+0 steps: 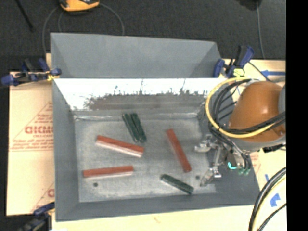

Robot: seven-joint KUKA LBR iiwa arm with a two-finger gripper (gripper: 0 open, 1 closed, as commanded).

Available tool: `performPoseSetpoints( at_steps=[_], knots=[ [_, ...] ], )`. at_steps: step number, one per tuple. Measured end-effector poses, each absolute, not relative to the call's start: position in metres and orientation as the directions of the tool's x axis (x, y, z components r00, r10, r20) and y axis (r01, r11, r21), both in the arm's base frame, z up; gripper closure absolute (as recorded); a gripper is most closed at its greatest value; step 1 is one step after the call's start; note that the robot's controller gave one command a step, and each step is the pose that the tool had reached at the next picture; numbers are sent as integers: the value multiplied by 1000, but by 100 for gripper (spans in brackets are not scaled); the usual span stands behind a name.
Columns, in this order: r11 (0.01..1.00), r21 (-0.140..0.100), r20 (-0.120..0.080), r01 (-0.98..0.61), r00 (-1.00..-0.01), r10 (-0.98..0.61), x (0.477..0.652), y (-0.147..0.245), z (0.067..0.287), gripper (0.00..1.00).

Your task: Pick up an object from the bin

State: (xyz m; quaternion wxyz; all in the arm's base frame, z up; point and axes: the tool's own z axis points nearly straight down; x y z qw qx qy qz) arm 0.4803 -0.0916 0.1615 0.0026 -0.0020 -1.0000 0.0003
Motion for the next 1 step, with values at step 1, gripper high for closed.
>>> performPoseSetpoints(
  at_steps=[1],
  knots=[
    [1000,-1,1,3,-1000,3,481,-92,164,0]
  ],
)
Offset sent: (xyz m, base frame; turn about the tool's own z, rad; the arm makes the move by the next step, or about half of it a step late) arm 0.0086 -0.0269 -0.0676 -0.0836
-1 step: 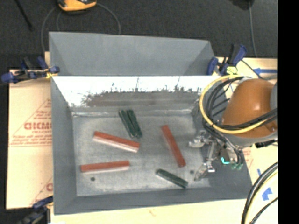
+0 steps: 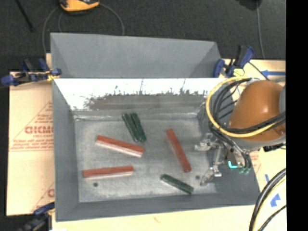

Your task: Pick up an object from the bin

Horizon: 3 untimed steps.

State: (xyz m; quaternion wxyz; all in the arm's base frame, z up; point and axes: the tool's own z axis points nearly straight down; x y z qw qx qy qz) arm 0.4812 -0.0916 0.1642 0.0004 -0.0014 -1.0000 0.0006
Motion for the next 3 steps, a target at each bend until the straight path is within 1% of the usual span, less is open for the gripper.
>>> performPoseSetpoints(
  at_steps=[1,2,3],
  knots=[
    [1000,-2,-3,-3,-1000,-3,483,-92,163,0],
    [968,0,0,-252,-968,-252,501,-118,127,0],
    [997,-21,11,-75,-997,-75,548,-70,88,100]
  ],
)
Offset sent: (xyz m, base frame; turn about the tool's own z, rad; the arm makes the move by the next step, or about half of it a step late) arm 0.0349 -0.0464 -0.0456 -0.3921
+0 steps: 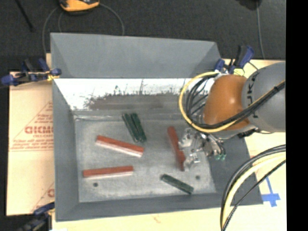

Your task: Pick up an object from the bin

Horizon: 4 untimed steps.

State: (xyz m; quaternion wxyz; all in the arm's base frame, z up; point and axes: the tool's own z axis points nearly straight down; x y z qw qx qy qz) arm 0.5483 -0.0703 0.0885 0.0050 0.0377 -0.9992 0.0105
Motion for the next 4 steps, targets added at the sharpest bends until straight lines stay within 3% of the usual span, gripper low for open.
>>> performPoseSetpoints(
  at_steps=[2,3,4],
  knots=[
    [997,-15,1,-74,-997,-74,544,-73,90,100],
    [995,-2,-1,-95,-995,-95,550,-82,123,100],
    [996,0,-4,-84,-996,-84,550,-86,112,0]
  ],
)
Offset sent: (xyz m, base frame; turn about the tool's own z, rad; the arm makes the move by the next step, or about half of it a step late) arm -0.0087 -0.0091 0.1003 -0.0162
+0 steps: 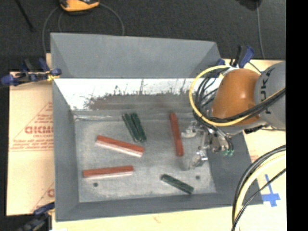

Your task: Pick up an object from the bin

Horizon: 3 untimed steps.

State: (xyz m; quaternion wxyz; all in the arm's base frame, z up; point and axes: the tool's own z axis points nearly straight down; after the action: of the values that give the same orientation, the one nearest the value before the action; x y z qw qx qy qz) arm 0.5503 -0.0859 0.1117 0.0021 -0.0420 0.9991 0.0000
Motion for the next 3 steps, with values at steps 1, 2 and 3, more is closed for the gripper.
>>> performPoseSetpoints(
  at_steps=[1,2,3],
  knots=[
    [997,1,-5,-78,-997,-78,550,-86,96,0],
    [999,-1,-6,-36,-999,-36,573,-83,85,0],
    [993,-3,23,-117,-993,-117,619,-72,80,0]
  ],
)
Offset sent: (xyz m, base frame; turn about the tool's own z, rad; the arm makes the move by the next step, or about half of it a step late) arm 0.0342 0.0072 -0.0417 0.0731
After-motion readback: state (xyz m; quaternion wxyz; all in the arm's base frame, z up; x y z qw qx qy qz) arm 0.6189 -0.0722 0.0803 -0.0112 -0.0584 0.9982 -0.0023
